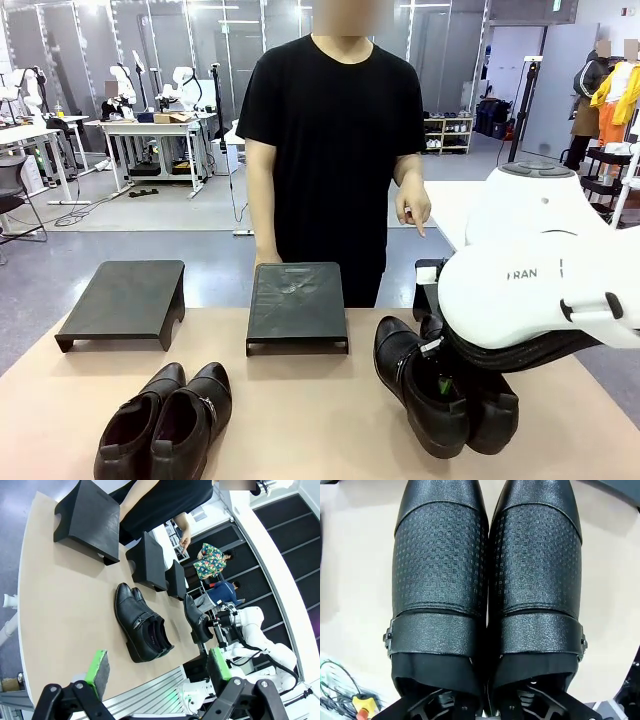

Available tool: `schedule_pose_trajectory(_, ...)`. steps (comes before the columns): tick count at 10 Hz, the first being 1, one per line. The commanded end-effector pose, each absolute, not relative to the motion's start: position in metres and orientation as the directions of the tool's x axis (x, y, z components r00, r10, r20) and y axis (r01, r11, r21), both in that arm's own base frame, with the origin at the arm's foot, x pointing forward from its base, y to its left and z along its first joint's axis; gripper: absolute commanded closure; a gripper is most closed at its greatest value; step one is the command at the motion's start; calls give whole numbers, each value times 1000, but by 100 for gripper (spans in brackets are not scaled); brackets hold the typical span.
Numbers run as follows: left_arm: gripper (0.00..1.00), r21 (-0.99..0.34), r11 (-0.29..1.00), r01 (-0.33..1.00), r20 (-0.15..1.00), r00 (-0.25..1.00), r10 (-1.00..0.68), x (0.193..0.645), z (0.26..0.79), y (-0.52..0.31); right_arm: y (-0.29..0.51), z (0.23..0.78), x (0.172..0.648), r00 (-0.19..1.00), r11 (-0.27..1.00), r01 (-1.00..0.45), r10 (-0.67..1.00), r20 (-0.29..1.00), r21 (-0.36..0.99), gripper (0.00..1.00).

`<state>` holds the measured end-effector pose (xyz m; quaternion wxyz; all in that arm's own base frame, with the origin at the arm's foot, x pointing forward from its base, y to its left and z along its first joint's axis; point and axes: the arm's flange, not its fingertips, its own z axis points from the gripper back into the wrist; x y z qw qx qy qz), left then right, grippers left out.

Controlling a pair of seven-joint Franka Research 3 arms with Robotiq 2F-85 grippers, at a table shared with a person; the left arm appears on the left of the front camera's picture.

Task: Place the shoes on the stand as instructed by the person.
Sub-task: Pick up one pair of Shoes and place it on the Shoes Stand indicated by the person.

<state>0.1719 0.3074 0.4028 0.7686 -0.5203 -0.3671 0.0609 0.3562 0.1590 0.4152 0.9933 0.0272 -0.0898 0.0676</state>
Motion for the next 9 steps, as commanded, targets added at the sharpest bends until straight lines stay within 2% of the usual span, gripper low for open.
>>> schedule_pose_trajectory(1,0,-837,448,313,520,708,477,173,404,312,162,422,358,972,990,-135,123,202,45,99)
schedule_pose_trajectory(2,0,-837,448,313,520,708,477,173,404,312,159,415,356,975,989,-139,129,182,42,89)
schedule_pose_trajectory(4,0,-837,448,313,520,708,477,173,404,312,136,445,377,961,987,-82,43,273,135,89)
schedule_pose_trajectory(5,0,-837,448,313,520,708,477,173,404,312,121,466,389,960,981,-71,18,278,182,89)
schedule_pose_trajectory(9,0,-837,448,313,520,708,477,173,404,312,83,517,444,922,988,-31,-29,385,149,89)
